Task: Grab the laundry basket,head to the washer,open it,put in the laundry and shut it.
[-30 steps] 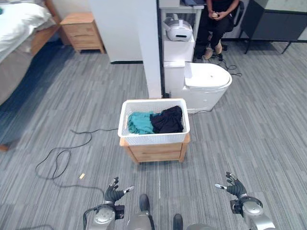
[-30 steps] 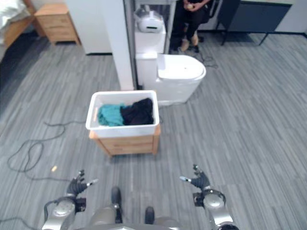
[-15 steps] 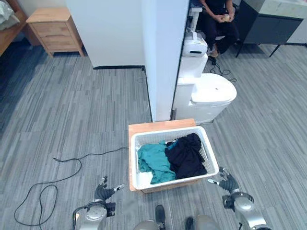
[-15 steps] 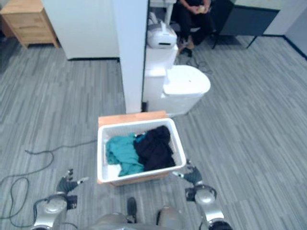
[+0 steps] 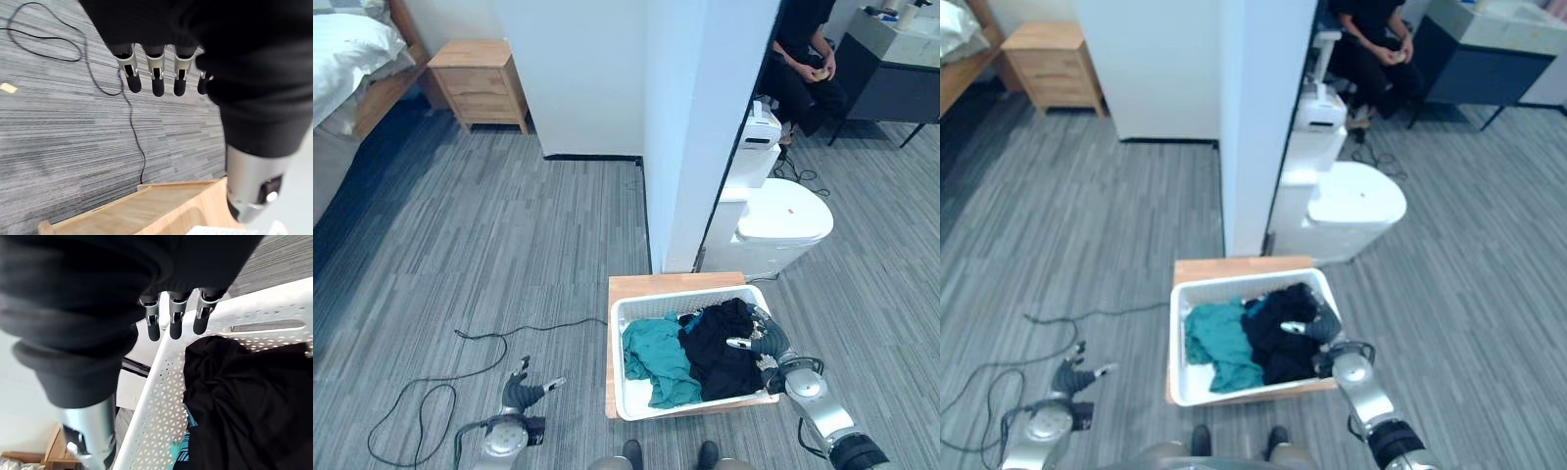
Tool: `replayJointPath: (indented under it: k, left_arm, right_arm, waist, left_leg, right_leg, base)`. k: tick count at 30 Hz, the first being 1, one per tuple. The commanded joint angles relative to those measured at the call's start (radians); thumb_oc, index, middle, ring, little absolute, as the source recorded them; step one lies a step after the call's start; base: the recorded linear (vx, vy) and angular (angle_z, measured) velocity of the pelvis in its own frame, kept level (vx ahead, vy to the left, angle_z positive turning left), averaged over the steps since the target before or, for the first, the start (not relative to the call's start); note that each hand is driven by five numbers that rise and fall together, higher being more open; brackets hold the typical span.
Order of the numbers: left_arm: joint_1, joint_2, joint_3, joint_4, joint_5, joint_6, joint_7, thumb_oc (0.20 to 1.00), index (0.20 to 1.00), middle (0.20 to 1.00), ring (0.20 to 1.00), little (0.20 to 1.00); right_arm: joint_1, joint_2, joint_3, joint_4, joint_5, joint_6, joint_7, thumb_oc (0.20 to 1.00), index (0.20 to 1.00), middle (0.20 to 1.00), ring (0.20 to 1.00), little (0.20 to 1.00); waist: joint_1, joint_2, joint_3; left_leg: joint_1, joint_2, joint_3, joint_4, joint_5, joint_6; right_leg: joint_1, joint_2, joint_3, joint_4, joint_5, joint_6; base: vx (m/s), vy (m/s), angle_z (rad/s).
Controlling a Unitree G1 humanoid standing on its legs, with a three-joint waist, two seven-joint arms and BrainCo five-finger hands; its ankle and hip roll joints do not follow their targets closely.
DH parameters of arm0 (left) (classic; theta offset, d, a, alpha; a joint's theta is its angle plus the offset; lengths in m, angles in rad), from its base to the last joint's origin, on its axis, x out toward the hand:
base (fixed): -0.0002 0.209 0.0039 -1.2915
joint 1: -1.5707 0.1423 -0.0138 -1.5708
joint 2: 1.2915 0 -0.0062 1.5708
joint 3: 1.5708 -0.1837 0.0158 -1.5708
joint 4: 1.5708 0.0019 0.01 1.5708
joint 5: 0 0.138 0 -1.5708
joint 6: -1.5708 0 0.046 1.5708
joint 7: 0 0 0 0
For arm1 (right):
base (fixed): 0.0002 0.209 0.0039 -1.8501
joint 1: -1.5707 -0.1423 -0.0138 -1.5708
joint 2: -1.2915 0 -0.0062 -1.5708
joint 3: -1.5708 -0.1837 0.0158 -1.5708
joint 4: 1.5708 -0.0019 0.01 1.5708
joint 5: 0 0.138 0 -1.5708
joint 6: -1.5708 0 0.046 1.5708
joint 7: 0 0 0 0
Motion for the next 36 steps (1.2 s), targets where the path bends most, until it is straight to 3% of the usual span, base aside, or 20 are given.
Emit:
replayJointPath:
  k: [1,5,10,17,23,24,25,30,36]
  left_arm:
    - [-0.044,-0.004,-0.002,0.004,0.07,-0.017,0.025,1.0,1.0,1.0,1.0,1.0]
    - [-0.057,-0.035,-0.026,-0.041,0.073,-0.015,0.05,1.0,1.0,1.0,1.0,1.0]
    - [-0.085,-0.049,-0.067,-0.078,0.093,-0.006,0.067,1.0,1.0,1.0,1.0,1.0]
    - [-0.283,-0.078,-0.13,0.072,0.184,0.027,0.252,1.0,1.0,1.0,1.0,1.0]
    - [-0.374,-0.105,-0.191,0.196,0.159,0.028,0.293,1.0,1.0,1.0,1.0,1.0]
    - [-0.384,-0.11,-0.2,0.21,0.148,0.027,0.29,1.0,1.0,1.0,1.0,1.0]
    - [-0.399,-0.115,-0.215,0.21,0.124,0.023,0.274,0.2,0.2,0.2,0.2,0.2]
    - [-0.392,-0.121,-0.218,0.14,0.084,0.011,0.253,0.2,0.2,0.2,0.2,0.2]
    - [-0.323,-0.097,-0.155,-0.067,0.019,-0.009,0.206,0.2,0.2,0.2,0.2,0.2]
  right_arm:
    - [-0.023,-0.036,-0.041,-0.005,-0.053,-0.014,-0.075,1.0,1.0,1.0,1.0,1.0]
    - [-0.048,-0.068,-0.115,-0.003,-0.078,0.0,-0.165,1.0,1.0,1.0,1.0,1.0]
    - [-0.087,-0.099,-0.108,0.005,-0.108,0.013,-0.184,1.0,1.0,1.0,1.0,1.0]
    - [-0.301,-0.068,0.021,0.235,-0.038,0.027,-0.193,1.0,1.0,1.0,1.0,1.0]
    - [-0.412,0.01,0.108,0.386,0.016,0.032,-0.194,1.0,1.0,1.0,1.0,1.0]
    - [-0.423,0.022,0.113,0.403,0.036,0.032,-0.195,0.504,0.504,0.504,0.504,0.504]
    - [-0.435,0.043,0.111,0.414,0.089,0.025,-0.186,0.2,0.2,0.2,0.2,0.2]
    - [-0.403,0.057,0.097,0.351,0.155,-0.003,-0.172,0.2,0.2,0.2,0.2,0.2]
    - [-0.271,0.009,0.031,0.098,0.154,-0.033,-0.158,0.2,0.2,0.2,0.2,0.2]
  waist:
    - [-0.02,-0.01,0.0]
    - [-0.033,0.002,0.018]
    - [-0.037,0.013,0.044]
    - [-0.004,0.029,0.164]
    - [0.028,0.047,0.212]
    - [0.029,0.049,0.22]
    - [0.032,0.055,0.236]
    - [0.028,0.056,0.232]
    - [0.002,0.037,0.206]
  left_leg:
    - [0.017,0.059,0.009,-0.03,-0.013,-0.064]
    - [0.028,0.06,0.014,-0.052,-0.007,-0.065]
    - [0.015,0.064,0.016,-0.058,0.002,-0.067]
    - [-0.141,0.069,-0.014,-0.035,0.052,-0.074]
    - [-0.242,0.075,-0.041,-0.015,0.092,-0.081]
    - [-0.251,0.075,-0.044,-0.012,0.096,-0.082]
    - [-0.258,0.075,-0.048,-0.011,0.102,-0.083]
    - [-0.253,0.082,-0.048,-0.022,0.109,-0.087]
    - [-0.205,0.099,-0.04,-0.033,0.103,-0.093]
  right_leg:
    - [0.074,0.06,-0.019,0.008,-0.101,0.016]
    - [0.065,0.063,-0.012,0.007,-0.097,0.015]
    - [0.046,0.065,-0.005,0.011,-0.096,0.01]
    - [-0.131,0.07,0.006,0.078,-0.081,-0.003]
    - [-0.235,0.073,0.004,0.129,-0.077,-0.013]
    - [-0.245,0.074,0.007,0.138,-0.078,-0.014]
    - [-0.256,0.074,0.006,0.153,-0.084,-0.017]
    - [-0.26,0.08,0.009,0.164,-0.091,-0.019]
    - [-0.223,0.1,0.014,0.163,-0.111,-0.031]
  base:
    - [0.0,0.0,0.0]
    - [0.0,-0.039,-0.08]
    - [-0.05,-0.043,-0.05]
    - [-0.22,-0.063,0.02]
    - [-0.1,-0.052,0.05]
    - [-0.08,-0.025,0.18]
    - [-0.06,-0.028,0.11]
    - [-0.01,-0.03,0.02]
    - [-0.01,-0.092,0.02]
